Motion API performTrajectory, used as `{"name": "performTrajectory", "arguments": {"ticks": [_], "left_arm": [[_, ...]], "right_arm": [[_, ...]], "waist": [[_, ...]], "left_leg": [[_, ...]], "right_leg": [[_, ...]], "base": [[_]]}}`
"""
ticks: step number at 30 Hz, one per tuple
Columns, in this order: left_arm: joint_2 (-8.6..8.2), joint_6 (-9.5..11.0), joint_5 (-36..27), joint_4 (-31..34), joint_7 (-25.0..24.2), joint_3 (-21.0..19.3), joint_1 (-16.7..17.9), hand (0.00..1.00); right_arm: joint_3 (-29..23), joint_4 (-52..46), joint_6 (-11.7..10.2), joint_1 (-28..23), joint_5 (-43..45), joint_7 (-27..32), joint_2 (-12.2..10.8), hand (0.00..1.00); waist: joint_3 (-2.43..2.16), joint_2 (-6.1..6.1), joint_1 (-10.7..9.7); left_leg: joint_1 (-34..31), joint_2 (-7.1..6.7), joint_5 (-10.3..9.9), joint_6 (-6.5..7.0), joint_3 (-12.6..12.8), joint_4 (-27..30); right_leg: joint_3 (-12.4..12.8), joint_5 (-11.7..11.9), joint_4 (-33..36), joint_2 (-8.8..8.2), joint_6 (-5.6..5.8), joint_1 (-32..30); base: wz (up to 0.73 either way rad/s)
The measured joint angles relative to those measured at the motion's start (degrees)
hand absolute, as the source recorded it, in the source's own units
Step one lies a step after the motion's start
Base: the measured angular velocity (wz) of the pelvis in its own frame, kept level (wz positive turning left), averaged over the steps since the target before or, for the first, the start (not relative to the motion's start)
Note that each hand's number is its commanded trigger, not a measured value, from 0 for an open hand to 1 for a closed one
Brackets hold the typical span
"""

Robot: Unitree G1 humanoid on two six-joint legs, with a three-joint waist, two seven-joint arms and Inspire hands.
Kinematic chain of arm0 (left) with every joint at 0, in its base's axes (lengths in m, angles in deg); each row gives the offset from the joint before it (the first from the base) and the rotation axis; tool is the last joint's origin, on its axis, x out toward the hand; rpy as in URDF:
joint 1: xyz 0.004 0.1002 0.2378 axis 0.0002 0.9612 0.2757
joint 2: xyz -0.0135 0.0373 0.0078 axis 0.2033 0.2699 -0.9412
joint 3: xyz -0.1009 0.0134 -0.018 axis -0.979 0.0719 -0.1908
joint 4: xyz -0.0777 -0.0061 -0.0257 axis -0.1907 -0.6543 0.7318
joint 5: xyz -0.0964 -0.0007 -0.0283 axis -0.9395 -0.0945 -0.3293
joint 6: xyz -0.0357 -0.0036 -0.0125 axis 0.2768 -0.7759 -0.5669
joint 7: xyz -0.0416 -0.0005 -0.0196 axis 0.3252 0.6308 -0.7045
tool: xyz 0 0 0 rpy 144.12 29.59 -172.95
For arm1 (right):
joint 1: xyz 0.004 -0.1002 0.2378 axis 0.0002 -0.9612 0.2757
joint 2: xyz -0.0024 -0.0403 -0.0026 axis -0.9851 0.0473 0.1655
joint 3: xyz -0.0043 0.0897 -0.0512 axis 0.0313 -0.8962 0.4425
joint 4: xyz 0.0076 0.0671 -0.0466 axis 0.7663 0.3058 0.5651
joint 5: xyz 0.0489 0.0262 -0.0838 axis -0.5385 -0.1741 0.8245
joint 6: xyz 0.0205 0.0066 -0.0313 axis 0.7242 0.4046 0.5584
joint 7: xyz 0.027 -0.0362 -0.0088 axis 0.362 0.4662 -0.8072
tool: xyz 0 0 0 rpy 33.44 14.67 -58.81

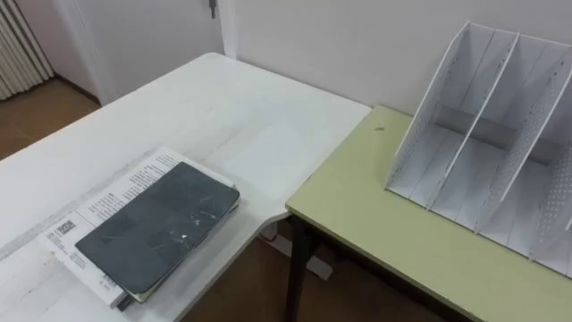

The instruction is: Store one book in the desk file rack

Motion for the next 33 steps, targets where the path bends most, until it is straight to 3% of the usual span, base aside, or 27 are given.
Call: {"name": "performTrajectory", "arguments": {"ticks": [8, 18, 24, 33], "left_arm": [[-0.01, 0.2, 0.0, 0.0, 0.1, 0.0, 0.1, 0.0], [-0.03, 0.3, 0.0, -0.1, 0.1, -0.4, 0.1, 0.0], [-0.11, 0.7, 0.1, -0.1, 0.5, -0.4, 0.2, 0.0], [-0.58, 1.0, 5.6, 1.2, 1.2, -0.3, -0.1, 0.0]], "right_arm": [[-0.6, 0.0, -0.1, -0.1, 0.2, 0.0, 0.0, 0.0], [-1.7, 0.0, -0.6, 0.0, 2.2, 0.0, -0.1, 0.0], [-1.7, 0.0, -0.6, 0.0, 2.1, 0.0, -0.1, 0.0], [-1.7, 0.1, -1.0, 0.1, 2.1, 0.5, -0.3, 0.0]], "waist": [[0.12, 0.32, -0.1], [-0.11, 0.1, -0.1], [0.06, 0.39, -0.1], [0.15, 0.66, -0.3]], "left_leg": [[0.0, 0.0, 0.0, 0.01, 0.0, -0.2], [0.0, -0.01, 0.0, 0.01, 0.0, -0.2], [0.2, -0.02, 0.0, 0.01, 0.0, -0.2], [0.9, -0.09, 0.0, 0.01, 0.0, -0.7]], "right_leg": [[0.8, 0.0, 0.0, 0.17, -0.01, -0.1], [0.9, 0.1, 0.1, 0.17, -0.04, 0.0], [0.9, 0.1, 0.1, 0.19, -0.04, 0.1], [0.7, 0.0, -0.1, 0.15, -0.01, 0.8]], "base": [[0.0], [0.0], [0.0], [0.0]]}}
